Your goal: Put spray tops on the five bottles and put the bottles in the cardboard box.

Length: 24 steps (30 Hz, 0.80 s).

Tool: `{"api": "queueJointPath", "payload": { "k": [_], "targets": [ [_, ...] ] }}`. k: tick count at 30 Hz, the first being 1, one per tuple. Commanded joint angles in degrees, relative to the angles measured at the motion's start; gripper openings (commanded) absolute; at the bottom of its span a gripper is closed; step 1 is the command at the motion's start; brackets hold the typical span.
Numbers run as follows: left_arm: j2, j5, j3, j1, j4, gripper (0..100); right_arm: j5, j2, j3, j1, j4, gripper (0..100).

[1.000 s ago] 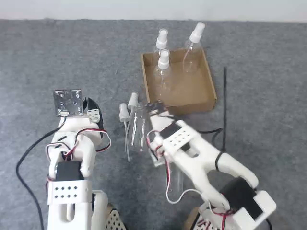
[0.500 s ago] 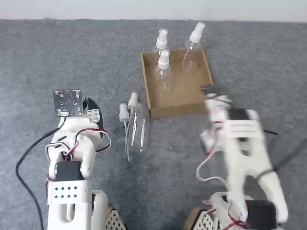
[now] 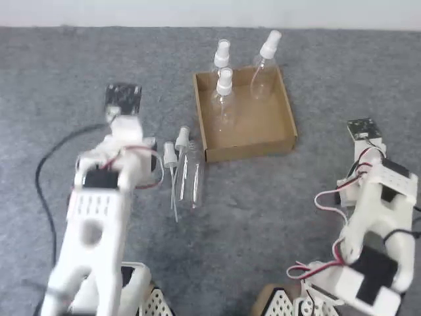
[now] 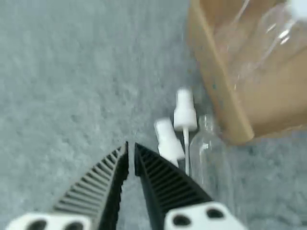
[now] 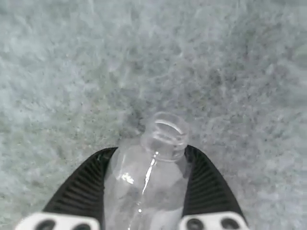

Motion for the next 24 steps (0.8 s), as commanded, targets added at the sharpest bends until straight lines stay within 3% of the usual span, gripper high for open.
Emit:
{"api": "queueJointPath", "payload": {
  "k": [1, 5, 9, 15, 24],
  "targets": [
    [13.0, -0.4, -10.2, 0.0, 1.1, 8, 0.6, 2.7, -5.5, 0.7, -1.1, 0.9],
    [22.9, -0.4, -15.3, -0.1, 1.1, 17, 0.6, 5.5, -7.5, 0.7, -1.5, 0.9],
    [30.2, 0.8, -19.2, 0.0, 1.1, 17, 2.2, 6.6, -8.8, 0.7, -1.5, 0.9],
    [37.1, 1.1, -22.1, 0.1, 0.7, 17, 12.2, 6.7, -8.4, 0.7, -1.1, 0.9],
    [44.7, 0.8, -24.7, -0.1, 1.0, 13, 11.9, 6.7, -6.8, 0.8, -1.5, 0.9]
  ]
}}
